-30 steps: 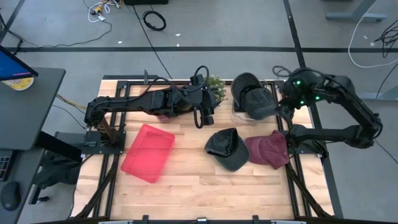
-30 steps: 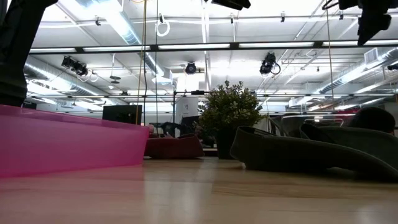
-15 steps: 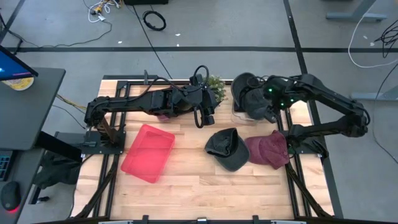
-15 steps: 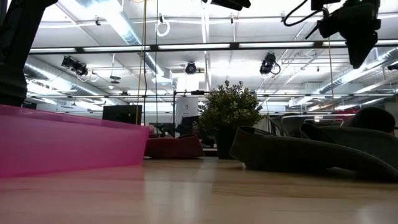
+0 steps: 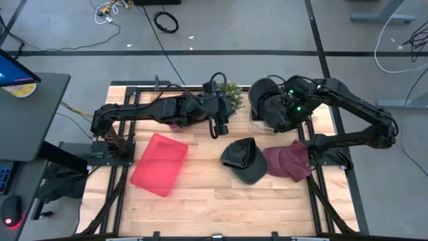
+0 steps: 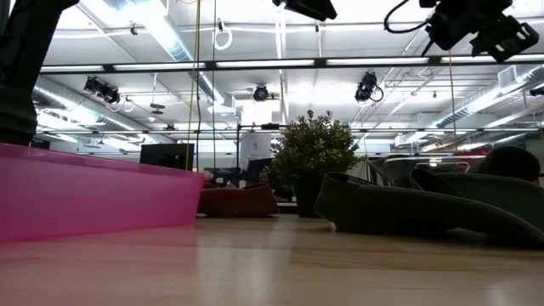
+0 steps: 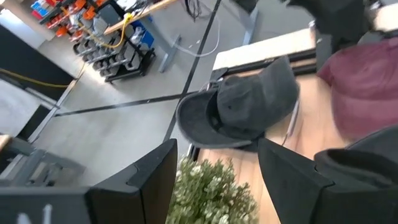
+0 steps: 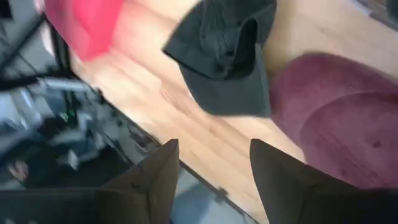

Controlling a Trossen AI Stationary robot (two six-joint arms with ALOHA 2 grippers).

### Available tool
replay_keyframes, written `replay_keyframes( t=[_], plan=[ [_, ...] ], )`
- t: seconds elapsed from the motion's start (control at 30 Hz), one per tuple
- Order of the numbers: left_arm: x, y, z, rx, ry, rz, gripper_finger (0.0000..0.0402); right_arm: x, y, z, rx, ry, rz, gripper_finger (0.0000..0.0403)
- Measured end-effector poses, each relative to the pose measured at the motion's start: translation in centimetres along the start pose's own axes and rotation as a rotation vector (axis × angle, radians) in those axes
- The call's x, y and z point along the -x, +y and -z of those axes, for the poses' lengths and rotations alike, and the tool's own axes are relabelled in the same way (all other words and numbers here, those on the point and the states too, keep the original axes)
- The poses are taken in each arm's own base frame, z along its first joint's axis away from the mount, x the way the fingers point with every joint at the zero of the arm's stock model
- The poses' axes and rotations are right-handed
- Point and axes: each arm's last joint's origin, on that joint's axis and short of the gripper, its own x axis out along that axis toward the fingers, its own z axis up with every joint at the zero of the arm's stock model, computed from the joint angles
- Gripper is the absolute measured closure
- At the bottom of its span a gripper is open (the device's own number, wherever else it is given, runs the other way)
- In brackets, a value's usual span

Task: Pick & Place hat
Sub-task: Put the bottom black cap into the transparent bin

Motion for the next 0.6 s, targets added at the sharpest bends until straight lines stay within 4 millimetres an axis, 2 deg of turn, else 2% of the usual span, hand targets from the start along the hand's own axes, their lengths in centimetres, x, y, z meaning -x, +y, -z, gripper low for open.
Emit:
replay_keyframes(
  t=[0.1, 0.2, 0.37, 0.53, 0.6],
  plan=[
    [0.0, 0.0, 0.3, -0.018, 0.039, -0.027, 0.0175, 0.6, 0.1, 0.0, -0.092, -0.104, -0.022, 0.0204],
    [0.0, 0.1, 0.6, -0.025, 0.068, -0.059, 0.0175, 1.8, 0.6, 0.1, -0.173, -0.284, -0.111, 0.0204],
    [0.1, 0.0, 0.6, -0.026, 0.078, -0.069, 0.0175, 5.0, 2.4, -0.1, -0.262, -0.704, -0.424, 0.0204],
    [0.1, 0.0, 0.6, -0.026, 0.078, -0.069, 0.0175, 7.8, 4.6, -0.2, -0.140, -0.911, -0.720, 0.0204],
    [0.1, 0.0, 0.6, -0.026, 0.078, -0.069, 0.0175, 8.9, 6.0, -0.4, -0.002, -1.004, -0.846, 0.0204]
  ],
)
